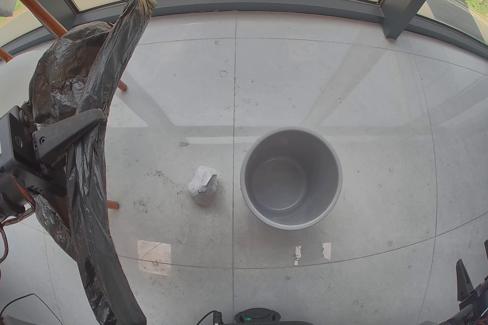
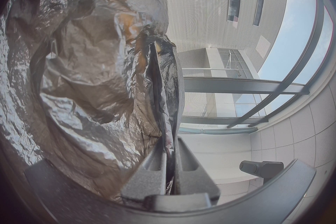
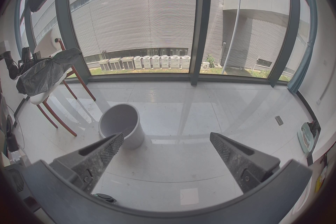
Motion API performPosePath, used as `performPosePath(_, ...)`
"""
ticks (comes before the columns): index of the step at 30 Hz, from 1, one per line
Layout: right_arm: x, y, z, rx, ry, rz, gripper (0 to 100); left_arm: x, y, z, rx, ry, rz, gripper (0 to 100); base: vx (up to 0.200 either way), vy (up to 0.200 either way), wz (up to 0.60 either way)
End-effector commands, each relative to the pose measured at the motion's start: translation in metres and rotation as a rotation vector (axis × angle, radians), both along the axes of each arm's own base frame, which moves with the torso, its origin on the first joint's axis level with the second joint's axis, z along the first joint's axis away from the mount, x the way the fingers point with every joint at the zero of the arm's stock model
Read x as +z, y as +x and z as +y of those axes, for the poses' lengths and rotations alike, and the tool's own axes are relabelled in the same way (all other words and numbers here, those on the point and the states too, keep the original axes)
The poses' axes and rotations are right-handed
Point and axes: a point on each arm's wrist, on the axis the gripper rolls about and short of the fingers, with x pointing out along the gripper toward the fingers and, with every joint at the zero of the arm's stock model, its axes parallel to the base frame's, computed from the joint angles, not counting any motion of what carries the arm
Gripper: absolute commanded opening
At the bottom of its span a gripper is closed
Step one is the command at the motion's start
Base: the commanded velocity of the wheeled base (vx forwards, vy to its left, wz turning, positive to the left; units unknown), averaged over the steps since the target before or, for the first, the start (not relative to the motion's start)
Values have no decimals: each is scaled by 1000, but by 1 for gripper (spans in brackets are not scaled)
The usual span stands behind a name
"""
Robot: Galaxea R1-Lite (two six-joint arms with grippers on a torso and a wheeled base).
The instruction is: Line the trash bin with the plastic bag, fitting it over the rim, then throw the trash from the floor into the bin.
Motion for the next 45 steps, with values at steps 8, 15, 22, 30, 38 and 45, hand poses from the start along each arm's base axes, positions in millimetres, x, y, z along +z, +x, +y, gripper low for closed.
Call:
performPosePath(8, -5, 1, 0, 1, 1, 8, 100, -3, -4, -12, -105, 11, 9, 0, 0, -200, 0)
performPosePath(15, -5, 0, 0, 1, 1, 6, 100, -7, -6, -14, -132, 17, 15, 0, 0, -200, 0)
performPosePath(22, -5, 1, 0, 1, 3, 8, 100, -9, -5, -13, -133, 22, 21, 0, 0, -114, 0)
performPosePath(30, -5, 1, 0, 1, 6, 10, 100, -29, 3, -16, -139, 49, 108, 0, 0, 0, 0)
performPosePath(38, -5, 1, 0, 1, 6, 10, 100, -45, 26, -23, -153, 74, 169, 0, 0, 0, 0)
performPosePath(45, -5, 1, 0, -1, 8, 8, 100, -52, 46, -19, -104, 62, 133, 0, 0, 0, 0)
